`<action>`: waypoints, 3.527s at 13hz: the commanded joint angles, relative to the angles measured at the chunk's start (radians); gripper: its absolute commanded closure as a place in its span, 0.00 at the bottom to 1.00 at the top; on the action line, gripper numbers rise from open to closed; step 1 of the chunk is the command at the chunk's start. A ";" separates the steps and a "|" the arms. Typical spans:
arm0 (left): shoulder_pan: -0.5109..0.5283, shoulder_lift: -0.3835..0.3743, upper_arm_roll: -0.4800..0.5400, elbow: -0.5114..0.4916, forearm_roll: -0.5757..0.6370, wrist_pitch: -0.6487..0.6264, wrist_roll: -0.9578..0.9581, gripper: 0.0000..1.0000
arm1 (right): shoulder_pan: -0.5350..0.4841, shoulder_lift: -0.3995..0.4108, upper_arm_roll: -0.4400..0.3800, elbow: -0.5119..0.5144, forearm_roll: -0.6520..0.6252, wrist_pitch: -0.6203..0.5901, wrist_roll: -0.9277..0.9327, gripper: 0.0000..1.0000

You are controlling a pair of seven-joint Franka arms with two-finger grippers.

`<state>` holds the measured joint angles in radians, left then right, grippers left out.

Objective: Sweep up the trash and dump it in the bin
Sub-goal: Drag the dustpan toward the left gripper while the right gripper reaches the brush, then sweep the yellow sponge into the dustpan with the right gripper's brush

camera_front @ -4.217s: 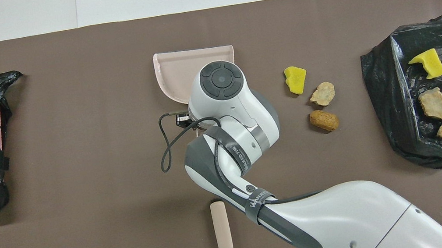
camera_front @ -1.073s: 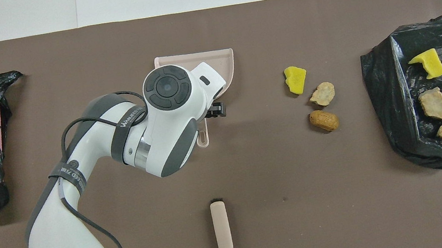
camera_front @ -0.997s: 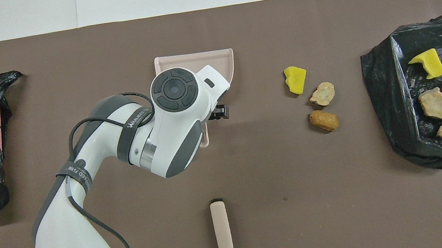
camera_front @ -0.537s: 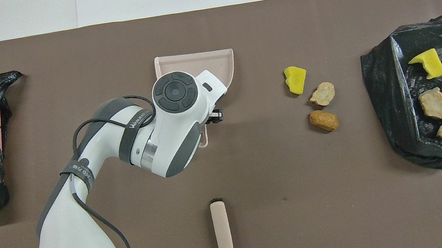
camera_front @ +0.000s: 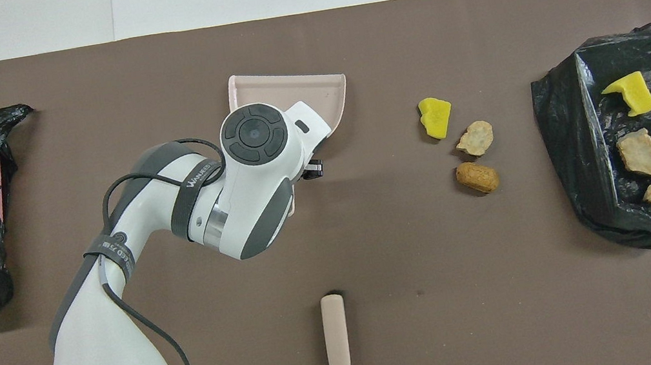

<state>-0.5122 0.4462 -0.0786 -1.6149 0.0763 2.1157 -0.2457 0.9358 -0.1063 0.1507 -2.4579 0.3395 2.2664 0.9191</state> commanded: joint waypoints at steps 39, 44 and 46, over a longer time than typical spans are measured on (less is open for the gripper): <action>0.064 -0.224 0.008 -0.260 0.028 -0.160 1.152 1.00 | -0.645 0.292 0.000 0.410 -0.113 -0.202 -0.839 1.00; 0.066 -0.224 0.007 -0.261 0.028 -0.155 1.154 1.00 | -0.638 0.280 0.000 0.412 0.183 -0.278 -1.021 1.00; 0.070 -0.224 0.007 -0.261 0.028 -0.155 1.160 1.00 | -0.657 0.245 -0.003 0.415 0.271 -0.367 -1.069 1.00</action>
<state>-0.4398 0.2604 -0.0758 -1.8252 0.0817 1.9379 0.9049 0.3034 0.1680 0.1445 -2.0568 0.5303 1.9757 -0.0859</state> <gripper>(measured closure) 0.687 0.727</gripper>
